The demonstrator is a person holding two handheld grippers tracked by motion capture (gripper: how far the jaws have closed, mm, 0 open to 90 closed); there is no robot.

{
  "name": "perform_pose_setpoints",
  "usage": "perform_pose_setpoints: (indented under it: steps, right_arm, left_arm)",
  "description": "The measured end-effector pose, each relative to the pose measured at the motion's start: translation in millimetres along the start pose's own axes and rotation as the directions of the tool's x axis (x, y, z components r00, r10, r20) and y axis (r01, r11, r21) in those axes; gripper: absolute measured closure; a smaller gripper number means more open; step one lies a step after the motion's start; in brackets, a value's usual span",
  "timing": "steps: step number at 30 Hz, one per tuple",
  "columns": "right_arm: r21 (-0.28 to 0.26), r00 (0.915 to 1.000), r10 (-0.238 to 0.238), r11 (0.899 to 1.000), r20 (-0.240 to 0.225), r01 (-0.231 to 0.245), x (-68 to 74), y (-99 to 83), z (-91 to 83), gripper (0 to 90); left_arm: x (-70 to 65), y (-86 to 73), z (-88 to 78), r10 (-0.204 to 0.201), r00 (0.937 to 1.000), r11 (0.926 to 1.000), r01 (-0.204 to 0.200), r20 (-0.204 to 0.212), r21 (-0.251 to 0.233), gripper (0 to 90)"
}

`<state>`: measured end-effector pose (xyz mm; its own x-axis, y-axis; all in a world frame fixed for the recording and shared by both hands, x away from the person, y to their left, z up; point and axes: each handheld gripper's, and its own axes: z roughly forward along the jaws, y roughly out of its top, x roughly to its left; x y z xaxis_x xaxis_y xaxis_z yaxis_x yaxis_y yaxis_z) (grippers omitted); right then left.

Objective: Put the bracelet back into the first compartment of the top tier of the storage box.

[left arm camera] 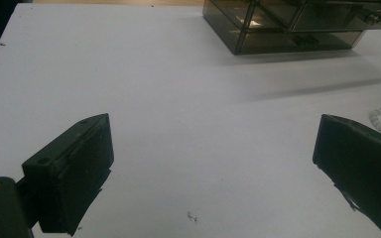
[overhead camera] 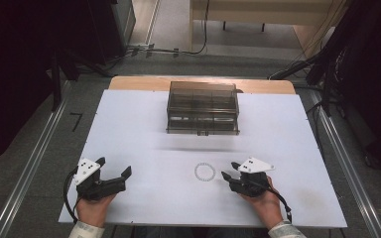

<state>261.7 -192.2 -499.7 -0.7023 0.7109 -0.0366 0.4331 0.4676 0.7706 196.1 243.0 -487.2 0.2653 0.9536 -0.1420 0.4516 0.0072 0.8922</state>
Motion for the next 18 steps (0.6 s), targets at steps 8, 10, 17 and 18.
perform_pose_setpoints:
  steps: [8,10,17,18]
  right_arm:
    - [-0.002,1.0,-0.007,1.0,-0.005,0.007,2.9,3.3,5.3,49.0]
    - [-0.003,1.0,-0.007,1.0,-0.004,0.007,4.0,4.1,6.7,49.7]
    - [-0.003,0.9999,-0.009,1.0,-0.01,0.009,8.0,8.1,12.8,50.5]
    - [-0.004,0.9999,-0.011,1.0,-0.011,0.011,8.4,8.7,14.1,50.6]
  left_arm:
    - [0.3,-0.1,0.5,0.0,1.0,1.0,0.0,0.003,-0.001,2.8]
    - [0.2,0.0,0.3,0.001,1.0,1.0,-0.001,0.001,0.0,2.8]
    - [0.5,-0.1,0.4,0.0,1.0,1.0,0.0,0.004,0.001,2.8]
    - [0.5,0.0,0.4,0.0,1.0,1.0,0.0,0.004,0.0,2.8]
